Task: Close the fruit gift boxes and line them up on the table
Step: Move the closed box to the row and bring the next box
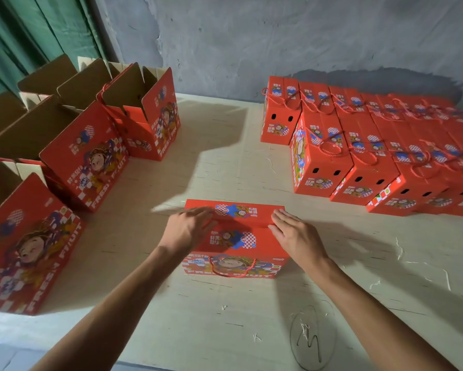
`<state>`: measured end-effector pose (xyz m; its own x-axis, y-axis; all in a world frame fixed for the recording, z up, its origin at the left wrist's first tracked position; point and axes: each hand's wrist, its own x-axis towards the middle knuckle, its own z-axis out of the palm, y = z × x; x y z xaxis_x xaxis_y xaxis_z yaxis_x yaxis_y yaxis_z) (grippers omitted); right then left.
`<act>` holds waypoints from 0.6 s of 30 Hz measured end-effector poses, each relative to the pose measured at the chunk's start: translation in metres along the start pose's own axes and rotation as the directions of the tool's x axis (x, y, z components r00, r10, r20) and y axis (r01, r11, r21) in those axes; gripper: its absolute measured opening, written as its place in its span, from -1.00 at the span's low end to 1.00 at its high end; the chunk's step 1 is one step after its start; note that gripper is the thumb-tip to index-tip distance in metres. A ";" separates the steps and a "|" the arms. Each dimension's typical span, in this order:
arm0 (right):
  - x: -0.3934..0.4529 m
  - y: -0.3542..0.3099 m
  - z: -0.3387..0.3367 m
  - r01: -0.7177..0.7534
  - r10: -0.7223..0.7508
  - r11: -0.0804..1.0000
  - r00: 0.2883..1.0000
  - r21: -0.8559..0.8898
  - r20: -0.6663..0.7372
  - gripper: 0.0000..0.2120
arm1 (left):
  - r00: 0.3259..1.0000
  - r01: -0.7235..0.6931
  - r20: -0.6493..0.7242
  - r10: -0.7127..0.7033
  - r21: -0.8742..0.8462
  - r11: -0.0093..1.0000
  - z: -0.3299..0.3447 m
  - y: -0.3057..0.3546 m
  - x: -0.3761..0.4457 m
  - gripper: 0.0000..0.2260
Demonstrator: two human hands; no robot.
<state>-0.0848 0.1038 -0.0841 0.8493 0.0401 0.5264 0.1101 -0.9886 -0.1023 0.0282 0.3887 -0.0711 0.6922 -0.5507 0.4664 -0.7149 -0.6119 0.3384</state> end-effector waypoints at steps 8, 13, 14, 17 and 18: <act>0.004 -0.008 -0.002 -0.045 0.046 0.998 0.999 -0.033 0.029 -0.69 | 1.000 0.011 -0.008 -0.010 0.100 0.995 0.005 0.009 -0.004 -0.84; 0.013 -0.020 -0.006 -0.090 0.105 0.990 0.985 -0.106 0.139 -0.65 | 0.999 0.028 -0.032 -0.022 0.189 0.982 0.011 0.015 -0.004 -0.85; 0.017 -0.024 -0.006 -0.107 0.129 0.985 0.976 -0.132 0.173 -0.62 | 0.999 0.032 -0.032 -0.027 0.186 0.982 0.013 0.016 -0.005 -0.85; 0.024 -0.033 -0.007 -0.124 0.165 0.974 0.962 -0.188 0.217 -0.58 | 1.000 0.031 -0.005 -0.030 0.100 0.995 0.012 0.012 -0.007 -0.83; 0.024 -0.034 -0.008 -0.115 0.157 0.974 0.964 -0.196 0.215 -0.58 | 1.000 0.010 0.004 -0.010 0.057 0.998 0.010 0.008 -0.008 -0.82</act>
<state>-0.0724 0.1371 -0.0611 0.9470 -0.0854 0.3097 -0.0915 -0.9958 0.0052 0.0178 0.3820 -0.0803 0.6999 -0.5467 0.4596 -0.7011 -0.6488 0.2959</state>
